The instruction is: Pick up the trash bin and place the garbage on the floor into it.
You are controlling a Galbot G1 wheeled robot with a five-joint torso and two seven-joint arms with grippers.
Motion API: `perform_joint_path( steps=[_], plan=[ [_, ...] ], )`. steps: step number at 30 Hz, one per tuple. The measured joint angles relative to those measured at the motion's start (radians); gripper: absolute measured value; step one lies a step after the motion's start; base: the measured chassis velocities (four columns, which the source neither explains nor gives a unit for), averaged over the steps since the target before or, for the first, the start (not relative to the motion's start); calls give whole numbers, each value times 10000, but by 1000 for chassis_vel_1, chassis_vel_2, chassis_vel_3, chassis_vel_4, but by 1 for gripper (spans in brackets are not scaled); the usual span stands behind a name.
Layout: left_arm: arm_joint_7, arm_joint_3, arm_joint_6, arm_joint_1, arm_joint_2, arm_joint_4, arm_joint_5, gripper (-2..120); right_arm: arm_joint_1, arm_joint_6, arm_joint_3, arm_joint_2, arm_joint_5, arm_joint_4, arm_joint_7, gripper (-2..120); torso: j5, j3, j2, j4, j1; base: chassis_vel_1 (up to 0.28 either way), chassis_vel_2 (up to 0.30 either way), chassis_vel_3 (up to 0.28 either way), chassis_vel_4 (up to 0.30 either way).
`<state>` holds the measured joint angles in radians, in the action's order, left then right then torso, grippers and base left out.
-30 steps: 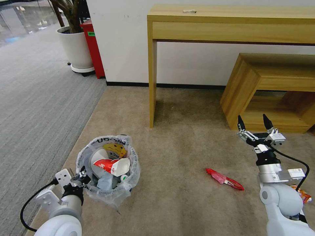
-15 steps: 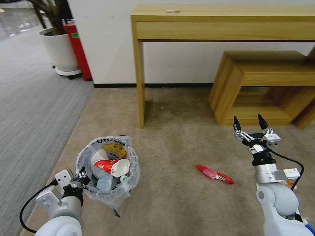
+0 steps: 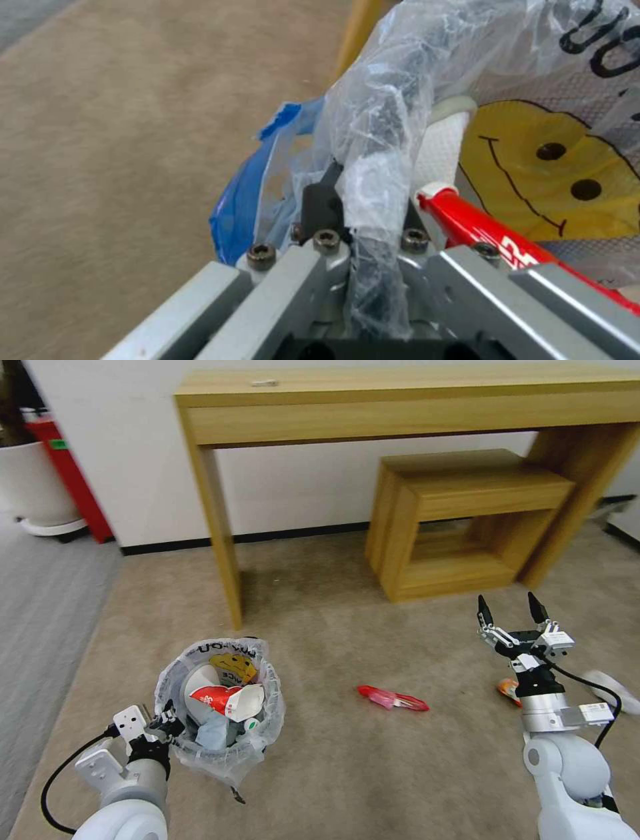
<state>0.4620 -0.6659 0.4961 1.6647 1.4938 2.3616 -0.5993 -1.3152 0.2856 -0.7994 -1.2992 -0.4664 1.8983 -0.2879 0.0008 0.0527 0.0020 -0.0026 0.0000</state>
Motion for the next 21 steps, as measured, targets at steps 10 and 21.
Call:
perform_joint_path(
  steps=[10, 21],
  plan=[
    [-4, -136, -118, 47, -107, 68, -102, 1, 108, -112, 208, -100, 128, 1, 50, 100, -1, 0, 0, 3, 0, -118, -118, -114, -133],
    [46, -126, -264, -32, -184, -16, -260, 1, -70, -111, 156, -92, 134, 10, 73, 100, 0, 0, 0, 1, 0, -76, -83, -84, -87]
  ],
)
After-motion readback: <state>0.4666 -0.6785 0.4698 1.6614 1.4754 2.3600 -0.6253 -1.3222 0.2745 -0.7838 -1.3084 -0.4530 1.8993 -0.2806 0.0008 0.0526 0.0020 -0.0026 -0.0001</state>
